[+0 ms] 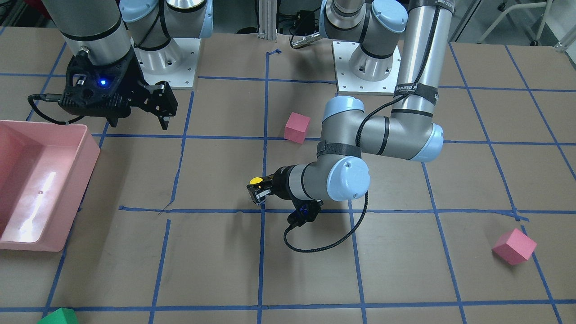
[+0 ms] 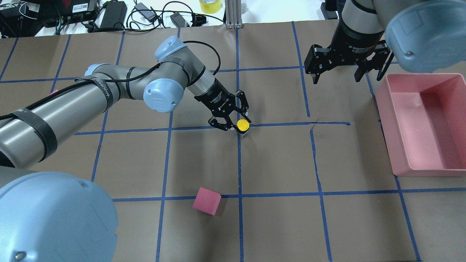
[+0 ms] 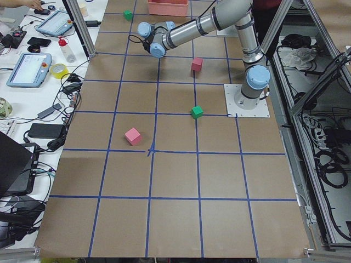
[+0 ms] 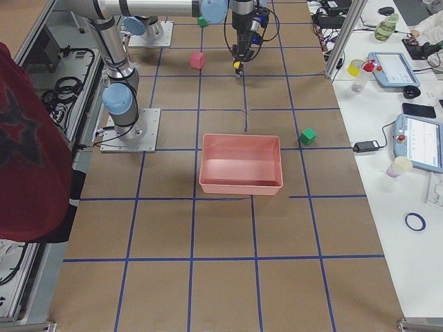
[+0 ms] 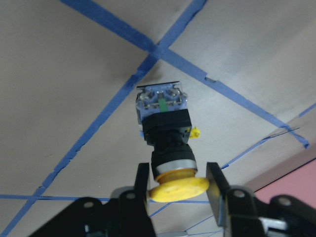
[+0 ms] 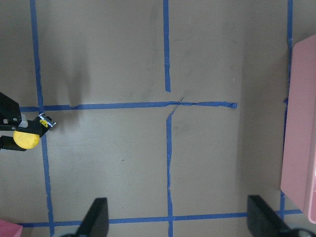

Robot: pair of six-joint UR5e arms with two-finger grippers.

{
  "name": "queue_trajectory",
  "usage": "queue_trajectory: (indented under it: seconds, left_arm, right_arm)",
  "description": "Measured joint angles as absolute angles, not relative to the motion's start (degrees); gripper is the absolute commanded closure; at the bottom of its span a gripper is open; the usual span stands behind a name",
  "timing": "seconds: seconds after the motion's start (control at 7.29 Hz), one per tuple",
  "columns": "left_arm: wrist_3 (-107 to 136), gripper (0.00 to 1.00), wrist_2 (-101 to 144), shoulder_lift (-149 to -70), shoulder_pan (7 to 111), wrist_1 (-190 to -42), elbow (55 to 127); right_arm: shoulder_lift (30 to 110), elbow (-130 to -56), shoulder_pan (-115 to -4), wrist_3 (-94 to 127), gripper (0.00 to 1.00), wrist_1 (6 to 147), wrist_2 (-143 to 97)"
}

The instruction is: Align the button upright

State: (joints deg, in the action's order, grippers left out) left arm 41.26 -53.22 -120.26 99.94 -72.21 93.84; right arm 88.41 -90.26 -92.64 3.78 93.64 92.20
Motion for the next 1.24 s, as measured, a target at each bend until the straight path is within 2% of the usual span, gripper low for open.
queue_trajectory:
  seconds: [0.55, 1.24]
  left_arm:
    - [41.2, 0.00, -61.4, -116.0, 100.3, -73.7, 92.0]
    - [17.3, 0.00, -85.7, -96.7, 100.8, -89.0, 90.3]
  right_arm:
    - [88.4, -90.3, -92.6, 3.7, 0.00, 93.8, 92.3]
    - [88.5, -90.1, -92.7, 3.8, 0.00, 93.9, 89.6]
